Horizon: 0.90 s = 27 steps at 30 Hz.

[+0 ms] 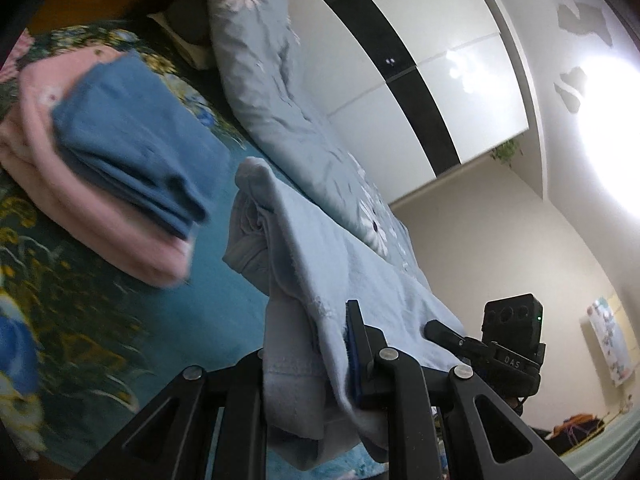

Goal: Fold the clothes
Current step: 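Lift the folded shirt with both grippers and carry it toward the towel stack, then lower the folded shirt onto the pink and blue towel stack with both grippers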

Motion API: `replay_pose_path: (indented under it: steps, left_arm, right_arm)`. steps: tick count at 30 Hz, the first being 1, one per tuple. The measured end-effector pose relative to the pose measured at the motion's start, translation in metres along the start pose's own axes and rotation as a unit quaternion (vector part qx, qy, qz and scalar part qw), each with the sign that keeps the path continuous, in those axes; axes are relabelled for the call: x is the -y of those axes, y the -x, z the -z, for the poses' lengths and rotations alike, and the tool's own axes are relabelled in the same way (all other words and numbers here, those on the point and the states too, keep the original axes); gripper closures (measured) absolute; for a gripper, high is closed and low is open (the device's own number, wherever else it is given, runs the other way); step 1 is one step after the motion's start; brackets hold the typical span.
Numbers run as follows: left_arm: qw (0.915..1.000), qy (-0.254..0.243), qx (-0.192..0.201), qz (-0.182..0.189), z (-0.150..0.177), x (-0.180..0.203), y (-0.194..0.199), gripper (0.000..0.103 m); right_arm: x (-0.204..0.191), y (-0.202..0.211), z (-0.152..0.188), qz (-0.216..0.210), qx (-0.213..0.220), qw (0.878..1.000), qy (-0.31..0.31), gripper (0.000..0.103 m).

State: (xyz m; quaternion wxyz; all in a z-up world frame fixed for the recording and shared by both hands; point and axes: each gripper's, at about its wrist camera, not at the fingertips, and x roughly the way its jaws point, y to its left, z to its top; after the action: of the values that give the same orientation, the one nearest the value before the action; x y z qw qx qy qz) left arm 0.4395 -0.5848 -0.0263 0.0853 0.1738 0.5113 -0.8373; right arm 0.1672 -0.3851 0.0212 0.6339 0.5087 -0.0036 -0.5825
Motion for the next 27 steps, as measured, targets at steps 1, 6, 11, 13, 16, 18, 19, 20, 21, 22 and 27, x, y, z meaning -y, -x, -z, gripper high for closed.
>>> replay_pose_path:
  steps: [1, 6, 11, 13, 16, 18, 19, 20, 21, 22, 27]
  left_arm:
    - [1.0000, 0.004, 0.003, -0.002, -0.006, -0.006, 0.002, 0.085]
    - [0.9996, 0.018, 0.018, -0.013, -0.033, -0.033, 0.018, 0.085]
    - [0.9988, 0.031, 0.031, -0.022, -0.066, -0.058, 0.035, 0.085]
    - [0.9983, 0.038, 0.037, -0.025, -0.080, -0.069, 0.035, 0.085]
    - [0.9978, 0.040, 0.041, -0.033, -0.098, -0.080, 0.033, 0.085]
    - [0.9977, 0.035, 0.042, -0.041, -0.110, -0.085, 0.033, 0.085]
    - [0.9976, 0.031, 0.043, -0.045, -0.118, -0.088, 0.032, 0.085]
    - [0.9974, 0.029, 0.044, -0.048, -0.125, -0.091, 0.032, 0.085]
    - [0.9972, 0.030, 0.047, -0.050, -0.132, -0.095, 0.031, 0.085]
    - [0.9969, 0.034, 0.051, -0.049, -0.138, -0.099, 0.030, 0.085]
    - [0.9966, 0.033, 0.056, -0.051, -0.168, -0.118, 0.025, 0.085]
  right_arm:
    - [-0.004, -0.010, -0.005, -0.002, -0.006, 1.000, 0.000, 0.094]
    - [-0.024, -0.046, -0.024, -0.004, -0.020, 1.000, 0.013, 0.094]
    - [-0.039, -0.081, -0.044, -0.001, -0.034, 0.999, 0.017, 0.094]
    - [-0.043, -0.095, -0.054, -0.001, -0.039, 0.999, 0.016, 0.094]
    - [-0.050, -0.114, -0.070, 0.000, -0.042, 0.999, 0.020, 0.094]
    - [-0.054, -0.126, -0.082, -0.001, -0.041, 0.999, 0.024, 0.094]
    - [-0.055, -0.132, -0.087, -0.002, -0.040, 0.999, 0.026, 0.094]
    - [-0.056, -0.138, -0.093, -0.003, -0.038, 0.999, 0.028, 0.094]
    - [-0.056, -0.144, -0.097, -0.006, -0.036, 0.999, 0.026, 0.094]
    - [-0.055, -0.150, -0.102, -0.009, -0.034, 0.999, 0.024, 0.094]
    - [-0.048, -0.181, -0.117, -0.021, -0.026, 0.999, 0.016, 0.094]
